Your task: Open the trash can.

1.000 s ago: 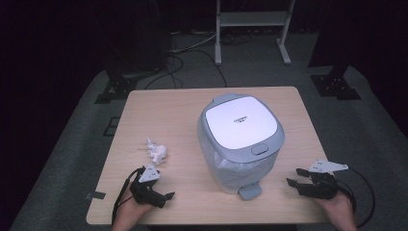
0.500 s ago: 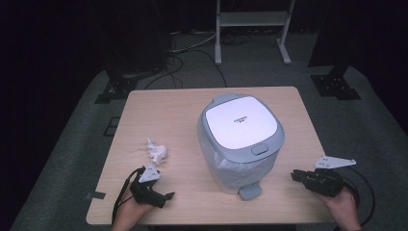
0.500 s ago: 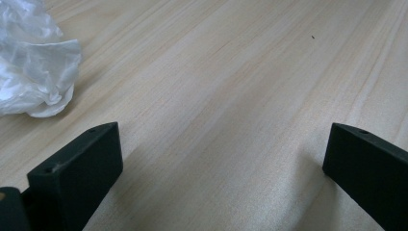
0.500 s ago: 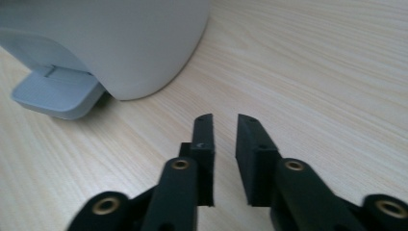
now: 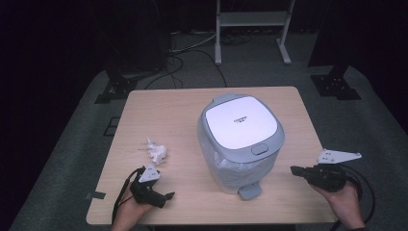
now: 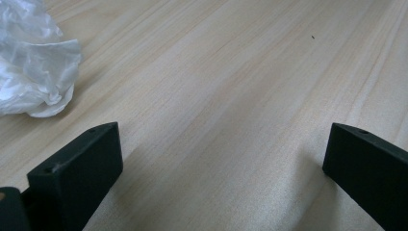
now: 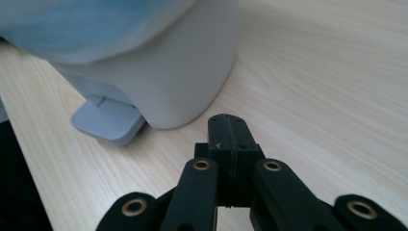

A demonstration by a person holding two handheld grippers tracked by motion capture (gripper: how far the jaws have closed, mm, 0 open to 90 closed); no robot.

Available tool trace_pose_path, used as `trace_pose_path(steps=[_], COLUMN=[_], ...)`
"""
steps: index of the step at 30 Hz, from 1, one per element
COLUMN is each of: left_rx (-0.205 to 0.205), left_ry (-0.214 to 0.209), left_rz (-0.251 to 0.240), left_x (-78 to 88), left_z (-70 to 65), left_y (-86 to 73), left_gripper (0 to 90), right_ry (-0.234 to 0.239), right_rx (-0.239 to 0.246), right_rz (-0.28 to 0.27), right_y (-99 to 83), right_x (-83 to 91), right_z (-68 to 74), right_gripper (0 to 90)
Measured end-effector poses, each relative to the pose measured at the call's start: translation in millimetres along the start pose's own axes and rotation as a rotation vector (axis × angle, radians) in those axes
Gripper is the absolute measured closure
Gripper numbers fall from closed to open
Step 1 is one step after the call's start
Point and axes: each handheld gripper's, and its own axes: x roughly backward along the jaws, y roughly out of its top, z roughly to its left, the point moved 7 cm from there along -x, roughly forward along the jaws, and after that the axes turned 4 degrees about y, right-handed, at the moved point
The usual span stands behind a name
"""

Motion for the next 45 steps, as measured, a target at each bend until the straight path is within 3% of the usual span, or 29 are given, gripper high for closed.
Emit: trace_pose_path(steps=[14, 17, 45], left_rx=[-0.002, -0.002, -0.002], left_ry=[0.000, -0.001, 0.000], left_rz=[0.002, 0.002, 0.000], left_x=[0.1, 0.1, 0.0], left_z=[0.2, 0.1, 0.1], left_y=[-0.1, -0.1, 0.0], left_gripper=[0.0, 0.0, 0.0], right_ry=[0.084, 0.121, 0.239], right_rx=[0.021, 0.027, 0.138], right_rz=[-0.058, -0.081, -0.230], right_y=[35.2, 45.2, 113.7], right_x=[19.3, 24.7, 63.1], right_z=[13.7, 17.8, 55.6], right_gripper=[90.0, 90.0, 90.0])
